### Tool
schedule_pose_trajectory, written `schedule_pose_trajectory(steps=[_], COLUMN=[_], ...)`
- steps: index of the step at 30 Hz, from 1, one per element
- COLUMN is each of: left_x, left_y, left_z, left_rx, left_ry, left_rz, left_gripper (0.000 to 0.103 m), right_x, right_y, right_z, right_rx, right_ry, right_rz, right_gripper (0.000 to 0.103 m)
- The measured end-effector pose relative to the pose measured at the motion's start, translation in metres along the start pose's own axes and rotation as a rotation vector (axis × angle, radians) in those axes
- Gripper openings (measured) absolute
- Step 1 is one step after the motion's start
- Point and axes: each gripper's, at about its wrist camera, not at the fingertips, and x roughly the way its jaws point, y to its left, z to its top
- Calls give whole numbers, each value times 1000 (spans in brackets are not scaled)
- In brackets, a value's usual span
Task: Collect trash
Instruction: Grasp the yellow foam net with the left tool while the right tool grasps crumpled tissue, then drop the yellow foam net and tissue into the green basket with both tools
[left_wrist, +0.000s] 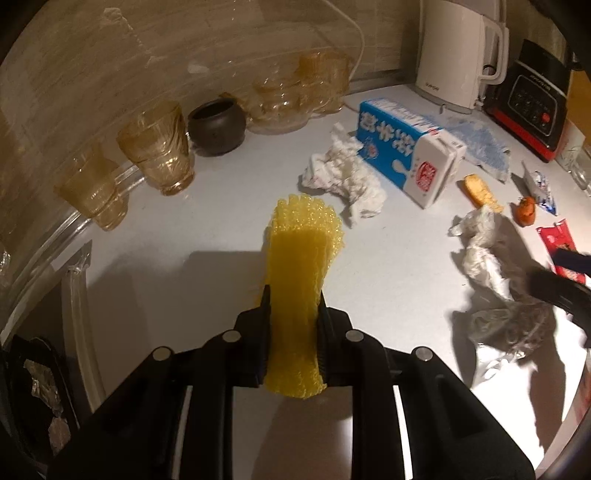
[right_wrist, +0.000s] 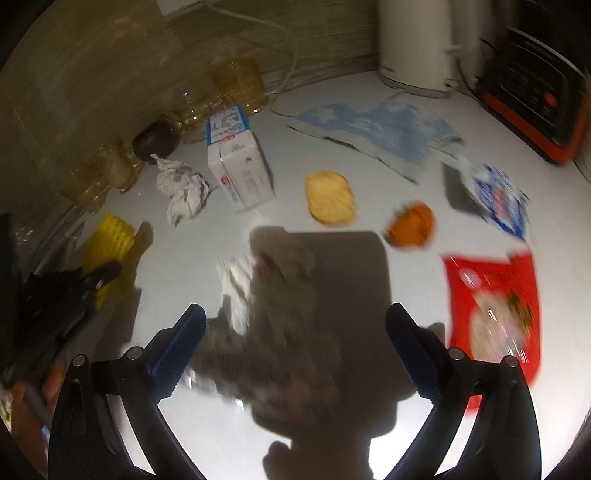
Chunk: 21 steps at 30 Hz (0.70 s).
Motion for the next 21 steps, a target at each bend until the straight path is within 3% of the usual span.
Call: schedule_pose_trajectory(steps=[2, 6, 7, 10, 12, 16, 21], left_x=[-3, -8, -9, -11, -14, -22, -43], left_y=[-1, -5, -6, -10, -14, -22, -39], left_z=[1, 3, 3, 4, 4, 5, 4], left_rx=[-4, -7, -7, -5, -2, 17, 59], left_ry=[-2, -7, -6, -9, -11, -20, -39], left_rz=[-16, -38, -43, -59, -69, -83, -114], left_gripper=[20, 20, 20, 20, 20, 20, 20], right_x=[13, 39, 43, 43, 41, 31, -16], right_y=[8, 22, 24, 29, 31, 28, 19], right_z=[10, 20, 20, 22, 24, 24, 19], right_rx=[-26, -81, -88, -105, -103, -76, -56], right_ry=[10, 54, 59, 43, 37, 21, -55], right_rz=[-19, -56, -56, -55, -60, -22, -7], right_gripper=[97, 75, 74, 50, 26, 22, 22])
